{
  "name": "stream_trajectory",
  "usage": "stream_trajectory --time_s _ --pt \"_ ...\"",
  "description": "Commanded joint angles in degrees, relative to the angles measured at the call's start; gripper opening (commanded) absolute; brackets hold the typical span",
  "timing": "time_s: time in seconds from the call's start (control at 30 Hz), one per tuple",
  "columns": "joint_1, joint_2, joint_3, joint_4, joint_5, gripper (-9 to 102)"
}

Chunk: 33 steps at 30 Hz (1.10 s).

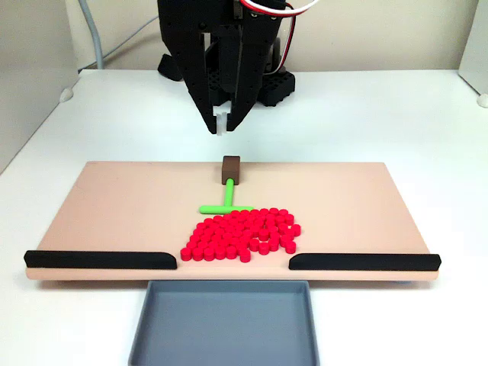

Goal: Grasp a green tool by the dark brown handle.

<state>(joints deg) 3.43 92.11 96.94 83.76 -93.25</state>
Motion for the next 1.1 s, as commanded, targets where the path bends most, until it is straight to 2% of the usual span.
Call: stream_trajectory --time_s 0.0,1.07 --pt "0.0 2.1 -1.2 0.2 0.0 0" --pt "-0.9 4.0 -1.0 0.5 1.9 0"
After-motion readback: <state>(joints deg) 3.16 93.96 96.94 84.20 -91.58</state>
